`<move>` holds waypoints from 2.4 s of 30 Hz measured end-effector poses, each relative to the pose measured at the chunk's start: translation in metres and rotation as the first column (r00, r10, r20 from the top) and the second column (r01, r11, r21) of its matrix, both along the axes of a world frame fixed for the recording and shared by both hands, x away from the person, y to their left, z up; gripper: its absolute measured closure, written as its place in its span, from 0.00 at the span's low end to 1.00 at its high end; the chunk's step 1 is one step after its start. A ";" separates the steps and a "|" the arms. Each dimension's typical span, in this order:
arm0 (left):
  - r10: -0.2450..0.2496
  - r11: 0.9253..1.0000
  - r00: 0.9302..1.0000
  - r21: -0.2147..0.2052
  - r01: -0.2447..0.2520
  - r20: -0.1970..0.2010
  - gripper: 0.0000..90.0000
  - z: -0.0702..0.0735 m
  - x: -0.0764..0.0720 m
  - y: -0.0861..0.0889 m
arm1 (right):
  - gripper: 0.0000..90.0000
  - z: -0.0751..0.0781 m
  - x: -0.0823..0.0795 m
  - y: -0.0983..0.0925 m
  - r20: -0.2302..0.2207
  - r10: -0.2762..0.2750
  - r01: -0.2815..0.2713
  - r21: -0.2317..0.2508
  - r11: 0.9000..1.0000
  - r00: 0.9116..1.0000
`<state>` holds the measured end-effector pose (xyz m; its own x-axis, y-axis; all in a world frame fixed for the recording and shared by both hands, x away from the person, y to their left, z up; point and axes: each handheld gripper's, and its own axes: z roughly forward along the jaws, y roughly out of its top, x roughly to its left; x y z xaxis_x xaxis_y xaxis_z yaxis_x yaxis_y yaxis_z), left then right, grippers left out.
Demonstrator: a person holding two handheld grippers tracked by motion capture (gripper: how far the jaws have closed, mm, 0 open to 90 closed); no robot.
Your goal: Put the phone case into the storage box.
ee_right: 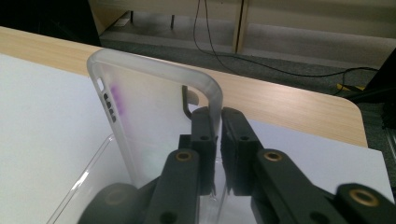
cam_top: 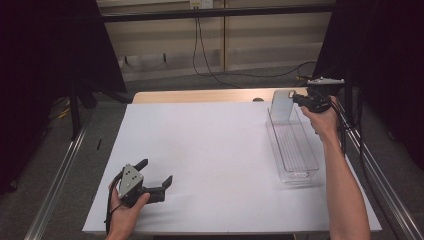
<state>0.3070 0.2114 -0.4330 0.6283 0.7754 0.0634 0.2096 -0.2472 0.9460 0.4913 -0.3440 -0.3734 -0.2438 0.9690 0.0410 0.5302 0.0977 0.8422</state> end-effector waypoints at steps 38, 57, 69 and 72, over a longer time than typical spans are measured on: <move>0.014 1.000 1.000 -0.021 -0.014 -0.005 0.03 0.001 0.001 -0.001 | 0.24 -0.001 -0.008 -0.005 0.038 -0.062 0.060 0.060 0.996 0.997; 0.025 1.000 1.000 -0.017 -0.025 0.008 0.03 0.002 -0.004 0.005 | 0.09 -0.003 -0.017 0.004 0.085 -0.096 0.093 0.040 0.995 0.992; 0.034 0.999 0.999 -0.041 -0.033 0.012 0.03 0.004 -0.004 0.011 | 0.08 -0.007 -0.037 0.004 0.152 -0.082 0.076 0.044 0.996 0.985; 0.033 0.999 0.999 -0.040 -0.033 0.013 0.03 0.004 -0.004 0.011 | 0.10 -0.007 -0.042 0.005 0.150 -0.079 0.076 0.024 0.997 0.985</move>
<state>0.3026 0.2224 -0.4292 0.6017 0.7977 0.0405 0.2042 -0.2026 0.9577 0.4495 -0.3386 -0.3804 -0.1725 0.9847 0.0268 0.4022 0.0455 0.9144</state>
